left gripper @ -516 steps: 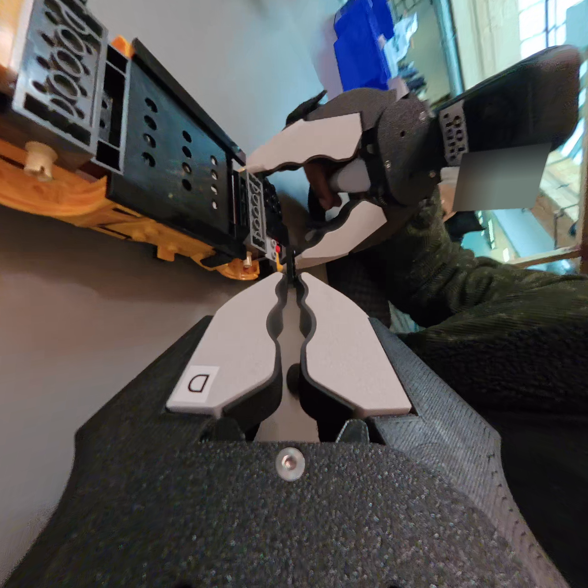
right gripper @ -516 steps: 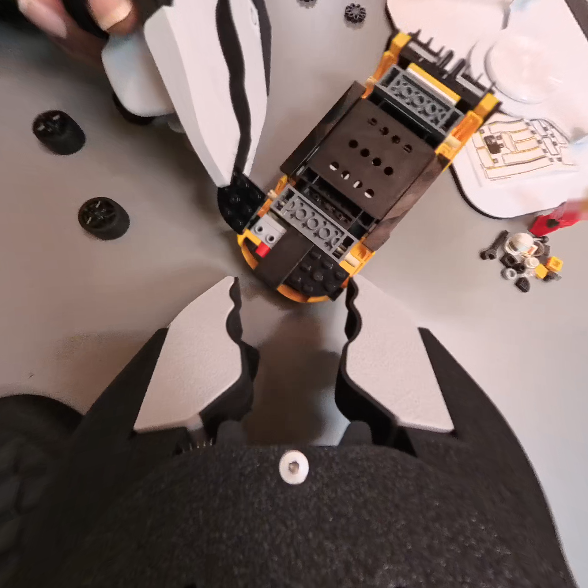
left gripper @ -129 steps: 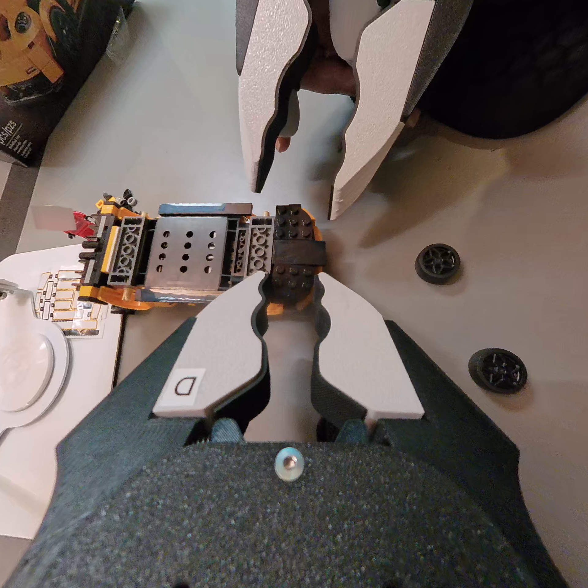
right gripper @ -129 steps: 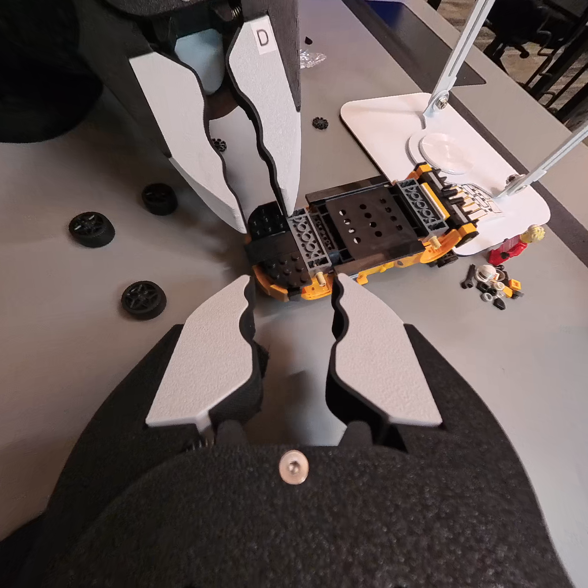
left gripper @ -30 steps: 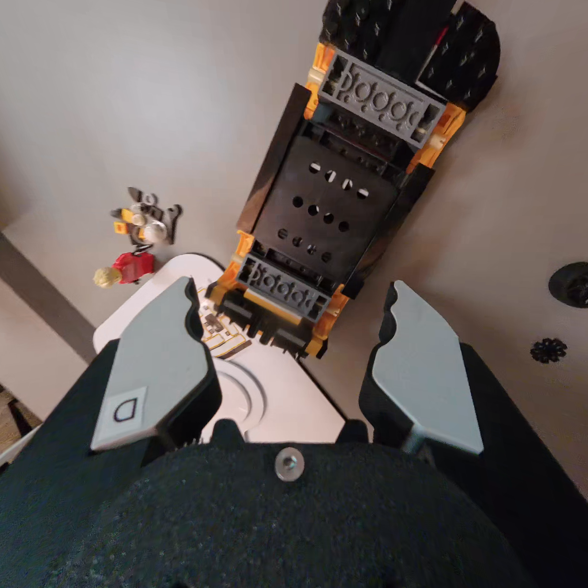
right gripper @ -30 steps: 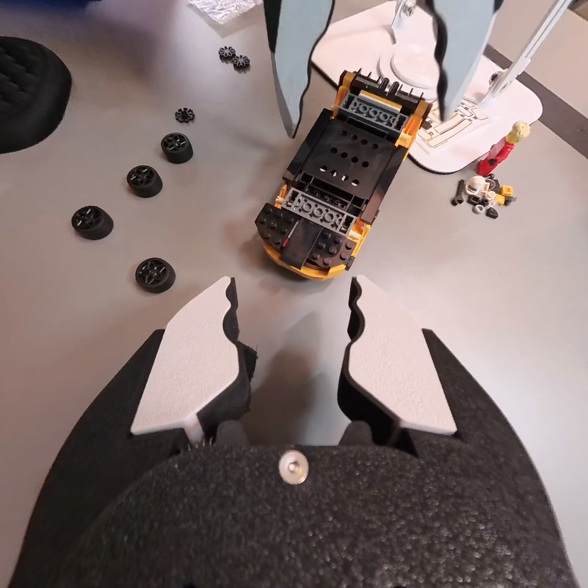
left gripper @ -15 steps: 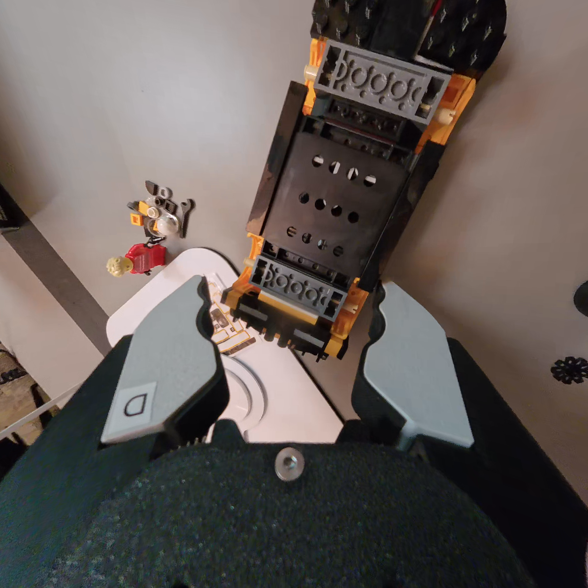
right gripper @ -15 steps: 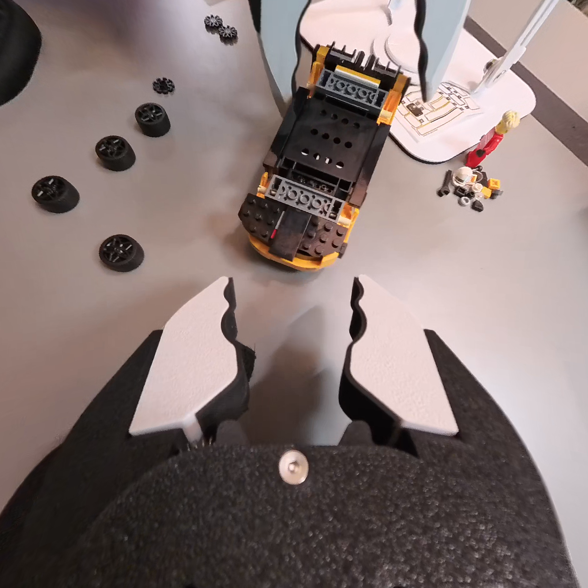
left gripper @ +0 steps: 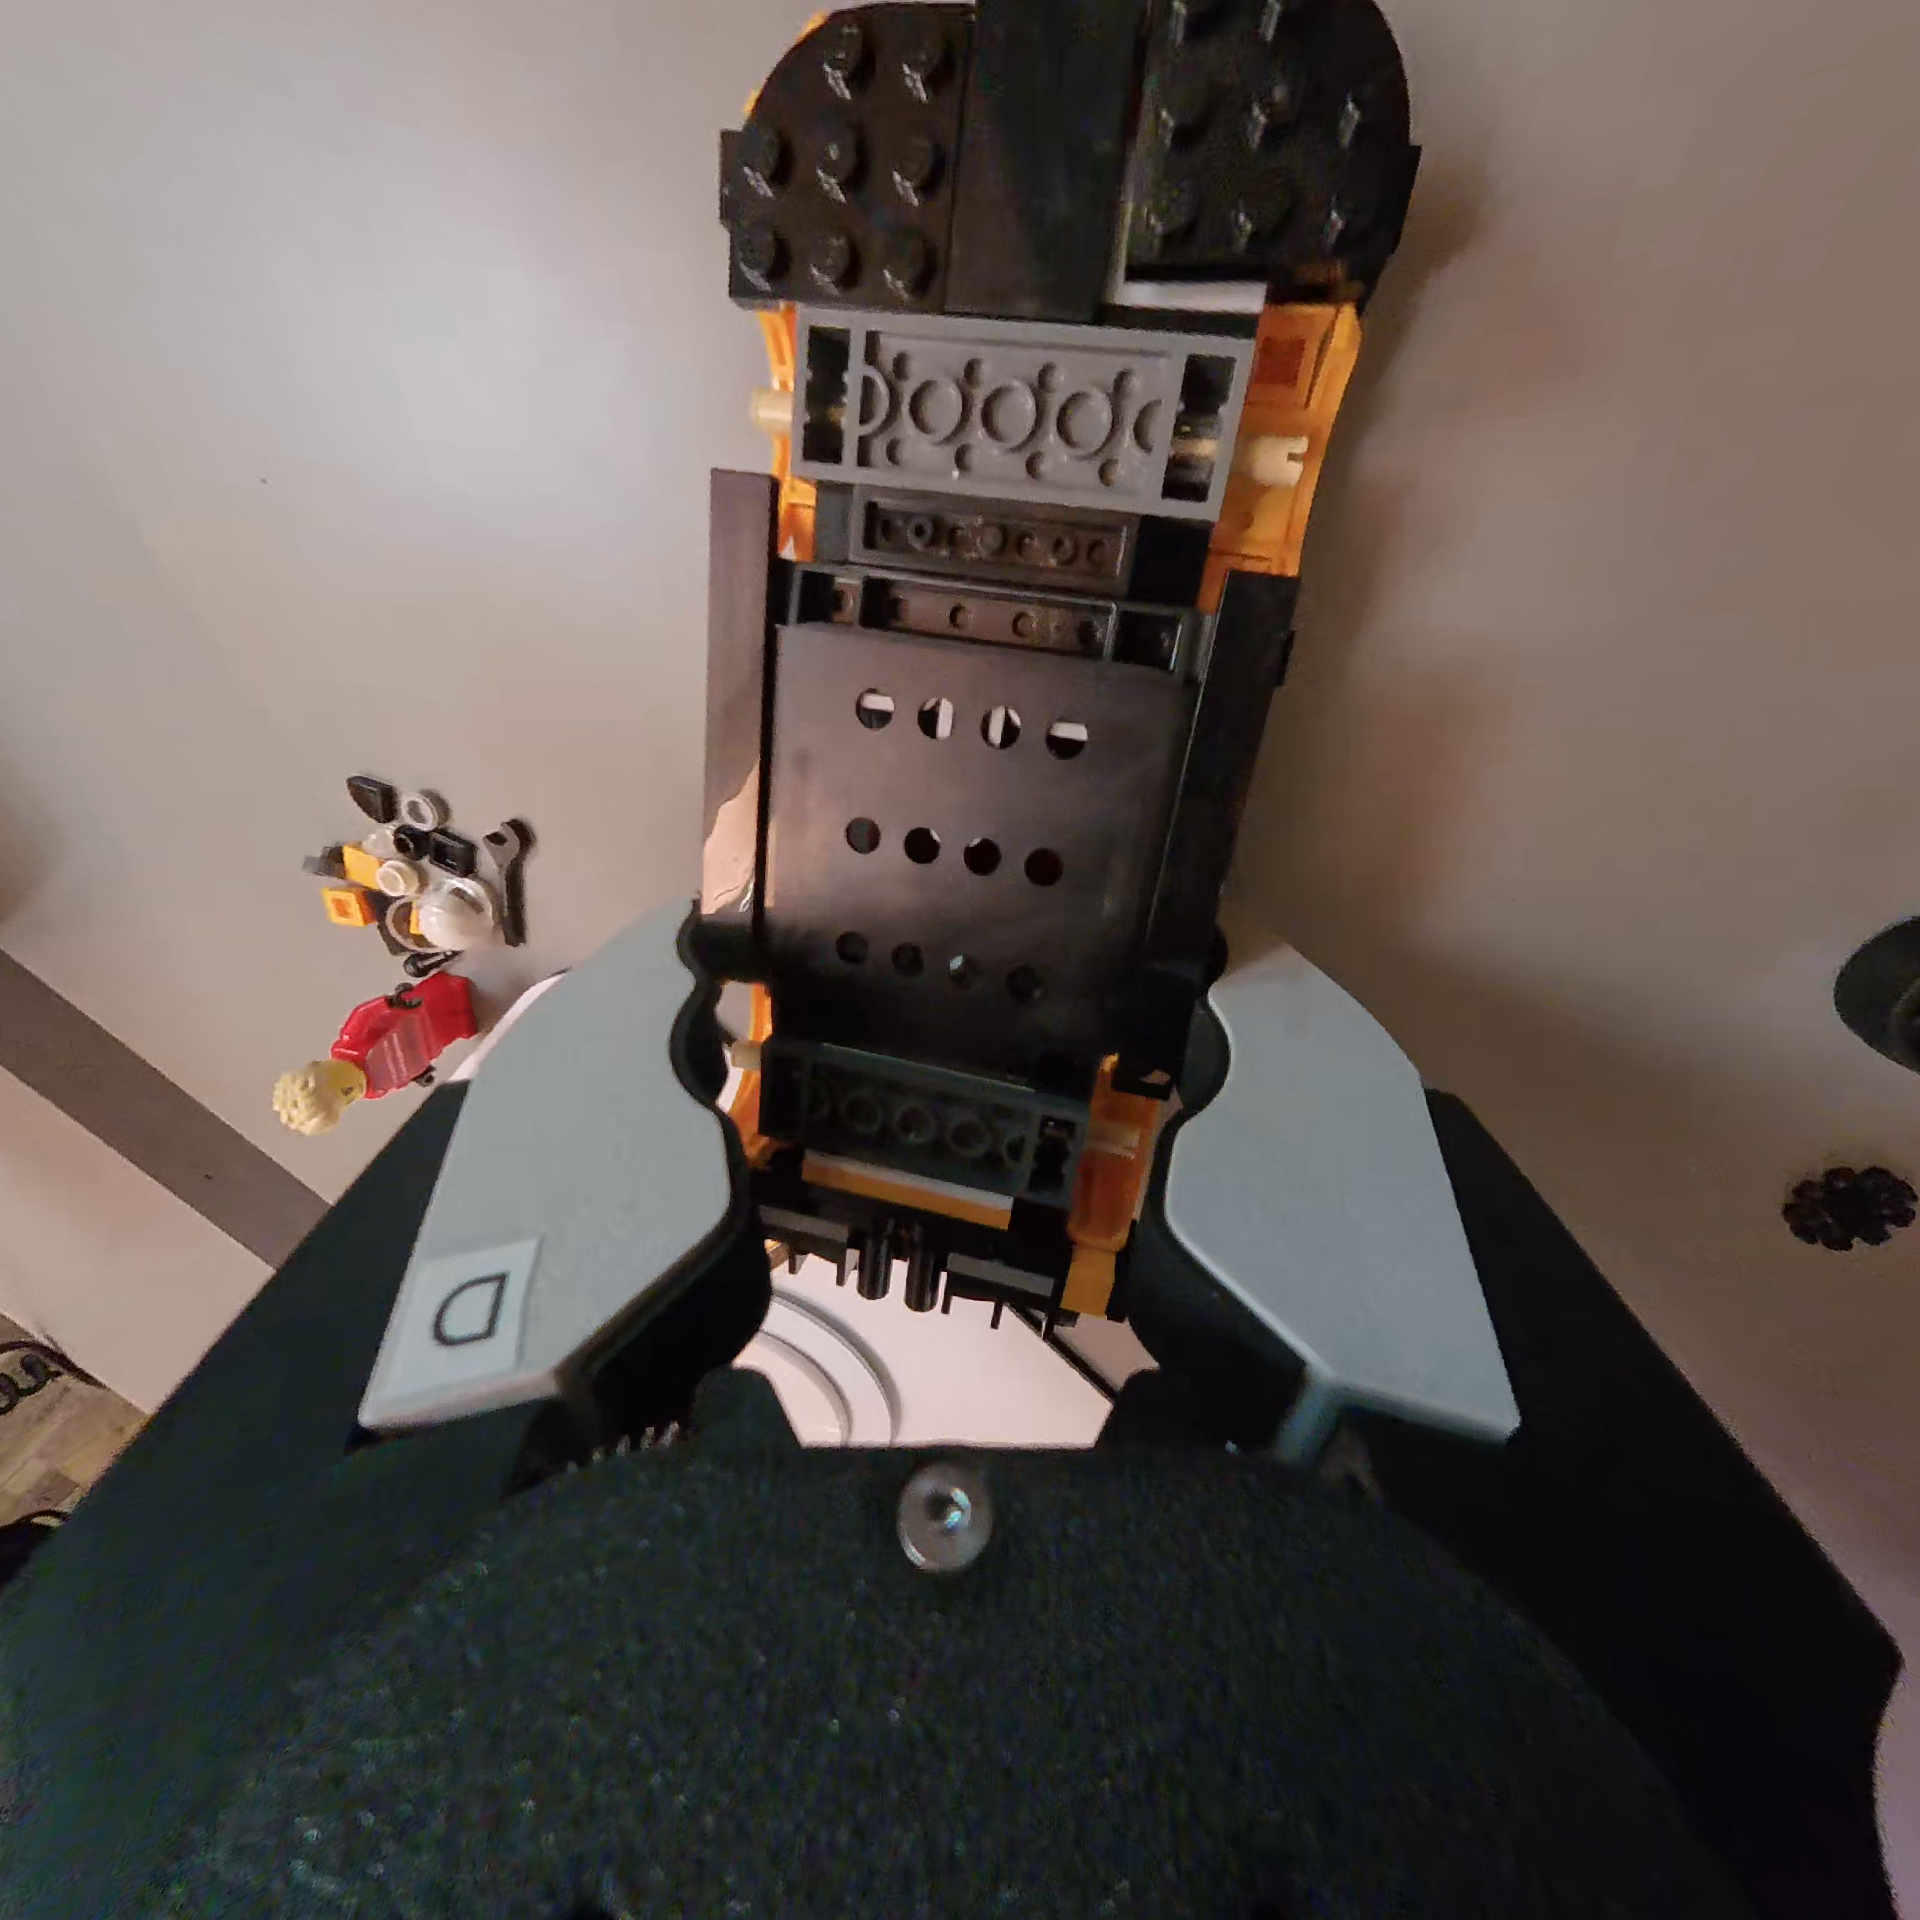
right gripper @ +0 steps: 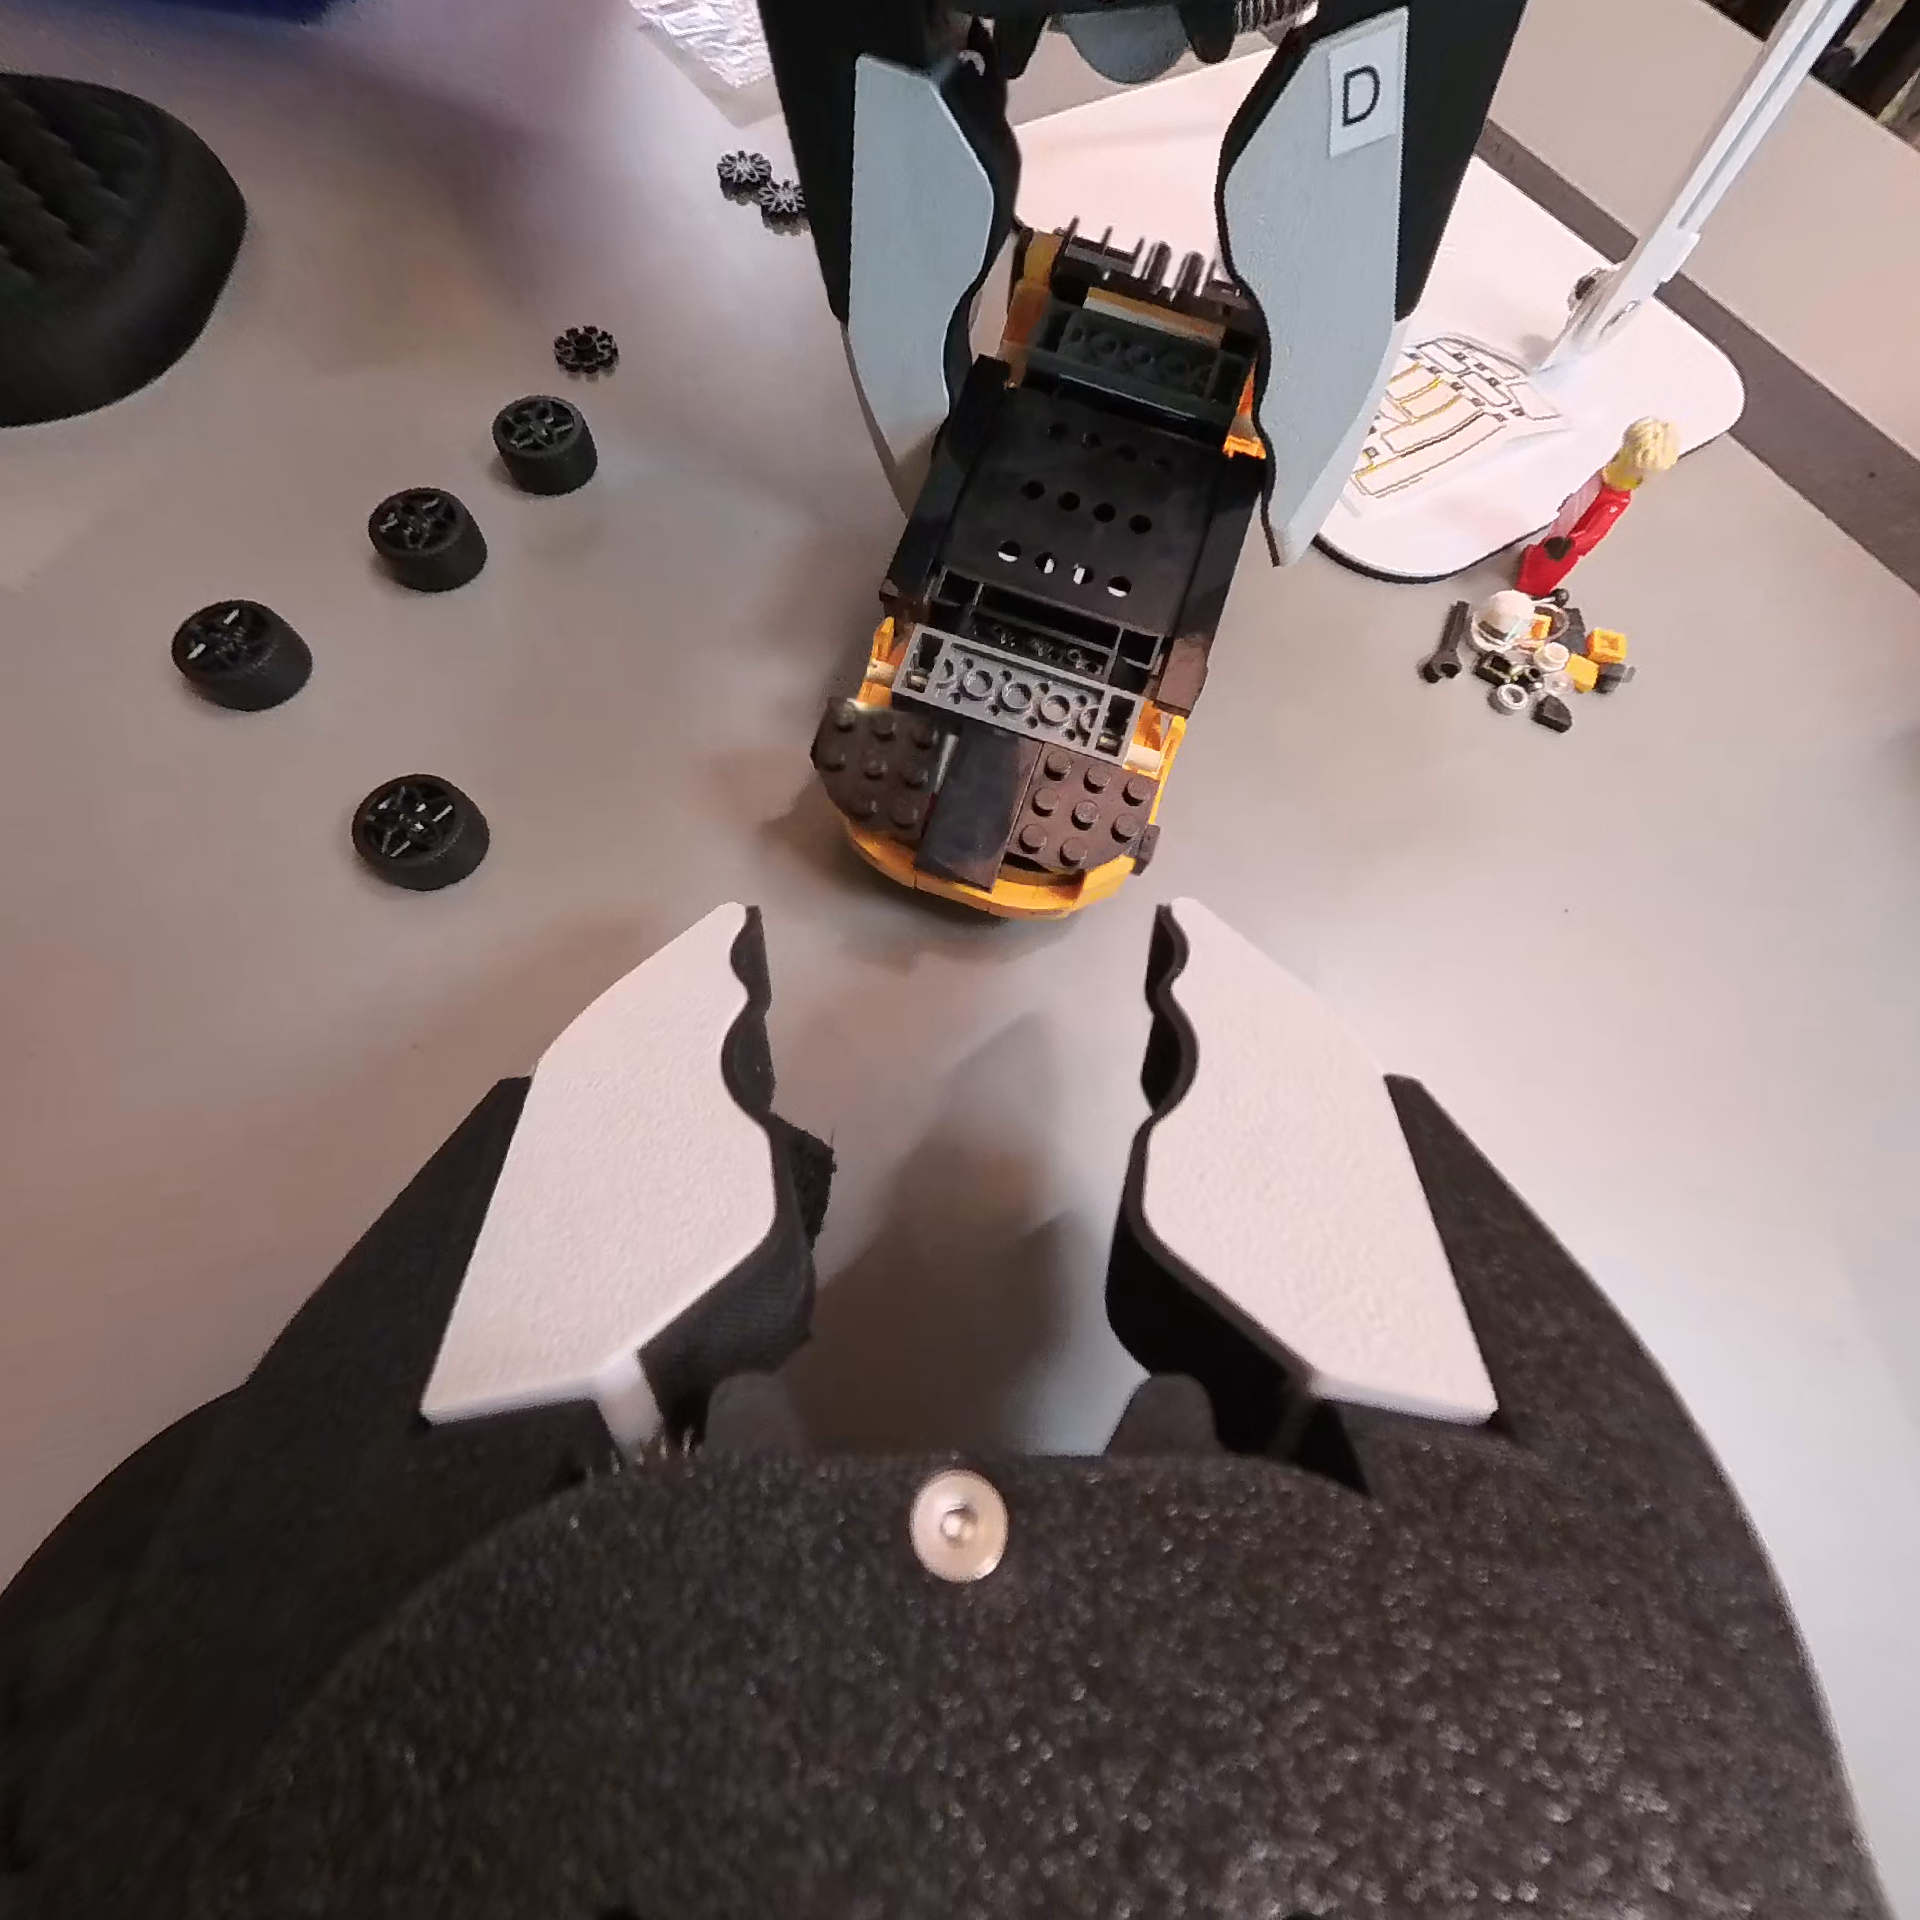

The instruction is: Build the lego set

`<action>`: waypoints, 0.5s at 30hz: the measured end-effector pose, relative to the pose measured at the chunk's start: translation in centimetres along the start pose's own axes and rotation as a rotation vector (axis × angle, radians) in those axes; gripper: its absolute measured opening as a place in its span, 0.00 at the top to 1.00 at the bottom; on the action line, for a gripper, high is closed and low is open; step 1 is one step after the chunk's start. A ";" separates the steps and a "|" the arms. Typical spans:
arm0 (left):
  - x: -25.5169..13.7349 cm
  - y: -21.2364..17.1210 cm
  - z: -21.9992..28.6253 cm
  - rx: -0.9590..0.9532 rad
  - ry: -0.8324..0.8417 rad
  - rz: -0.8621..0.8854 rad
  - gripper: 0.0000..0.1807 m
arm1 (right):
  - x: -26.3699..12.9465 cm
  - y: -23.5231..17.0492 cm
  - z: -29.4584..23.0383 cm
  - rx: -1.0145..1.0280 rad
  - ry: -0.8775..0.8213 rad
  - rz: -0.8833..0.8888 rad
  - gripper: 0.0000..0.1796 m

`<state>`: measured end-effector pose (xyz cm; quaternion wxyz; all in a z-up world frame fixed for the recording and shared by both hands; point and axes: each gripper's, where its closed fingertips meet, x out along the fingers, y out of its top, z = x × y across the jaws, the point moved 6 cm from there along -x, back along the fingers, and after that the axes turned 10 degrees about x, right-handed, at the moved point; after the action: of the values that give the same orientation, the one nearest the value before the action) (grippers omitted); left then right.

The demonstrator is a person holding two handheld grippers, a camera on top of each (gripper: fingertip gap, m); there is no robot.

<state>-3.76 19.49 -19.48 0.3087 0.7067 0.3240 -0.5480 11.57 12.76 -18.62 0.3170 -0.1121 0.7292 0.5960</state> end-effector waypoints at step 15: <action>-1.2 -0.7 0.9 -0.151 -0.054 0.100 0.53 | -0.9 1.2 -0.9 -0.184 -0.031 0.116 0.63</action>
<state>-5.09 19.08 -18.61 0.3968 0.6818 0.3201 -0.5246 11.28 12.06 -17.04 0.2816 -0.0892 0.6715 0.6795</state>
